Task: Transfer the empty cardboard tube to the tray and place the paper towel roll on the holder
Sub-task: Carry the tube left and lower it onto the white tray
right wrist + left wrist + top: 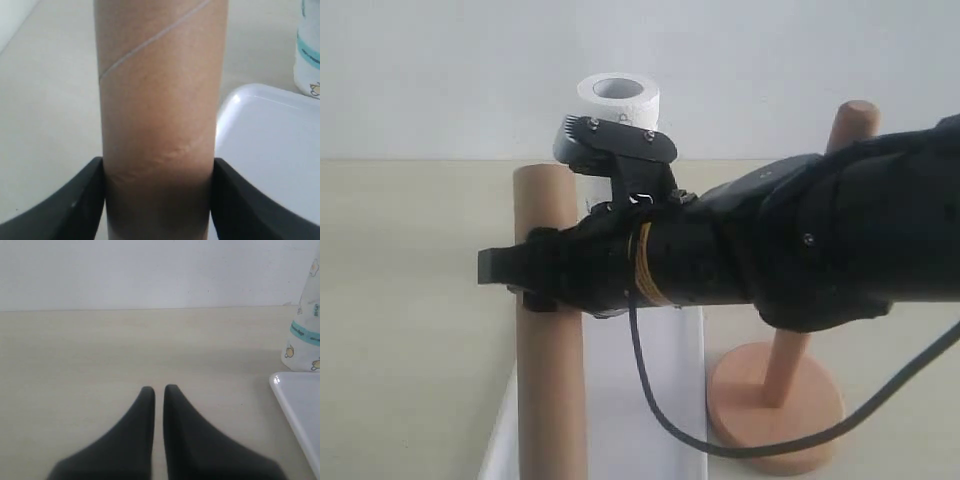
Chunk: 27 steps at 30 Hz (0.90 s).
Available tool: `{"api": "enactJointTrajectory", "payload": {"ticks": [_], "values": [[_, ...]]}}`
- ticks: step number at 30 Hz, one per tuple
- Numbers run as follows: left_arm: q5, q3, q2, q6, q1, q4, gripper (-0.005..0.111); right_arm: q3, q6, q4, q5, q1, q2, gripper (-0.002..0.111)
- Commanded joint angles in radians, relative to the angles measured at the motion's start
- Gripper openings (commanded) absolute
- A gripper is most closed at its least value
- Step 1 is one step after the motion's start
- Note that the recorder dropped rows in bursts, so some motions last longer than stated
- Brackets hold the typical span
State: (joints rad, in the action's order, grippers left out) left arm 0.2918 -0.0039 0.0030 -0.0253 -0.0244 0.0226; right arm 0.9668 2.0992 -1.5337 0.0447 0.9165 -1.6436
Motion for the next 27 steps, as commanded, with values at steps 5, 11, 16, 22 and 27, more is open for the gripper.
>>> {"api": "enactJointTrajectory", "payload": {"ticks": [5, 11, 16, 22, 27], "values": [[-0.001, 0.004, -0.003, -0.001, 0.003, -0.007, 0.006, -0.001, 0.000, 0.041, -0.026, 0.000, -0.063, 0.000], [-0.001, 0.004, -0.003, -0.001, 0.003, -0.007, 0.006, -0.001, 0.000, 0.106, -0.015, 0.000, -0.135, 0.000], [-0.001, 0.004, -0.003, -0.001, 0.003, -0.007, 0.006, -0.001, 0.000, 0.166, 0.000, 0.000, -0.162, 0.011], [-0.001, 0.004, -0.003, -0.001, 0.003, -0.007, 0.006, -0.001, 0.000, 0.191, -0.034, 0.000, -0.163, 0.055], [-0.001, 0.004, -0.003, -0.001, 0.003, -0.007, 0.006, -0.001, 0.000, 0.191, -0.045, 0.000, -0.163, 0.058]]}}
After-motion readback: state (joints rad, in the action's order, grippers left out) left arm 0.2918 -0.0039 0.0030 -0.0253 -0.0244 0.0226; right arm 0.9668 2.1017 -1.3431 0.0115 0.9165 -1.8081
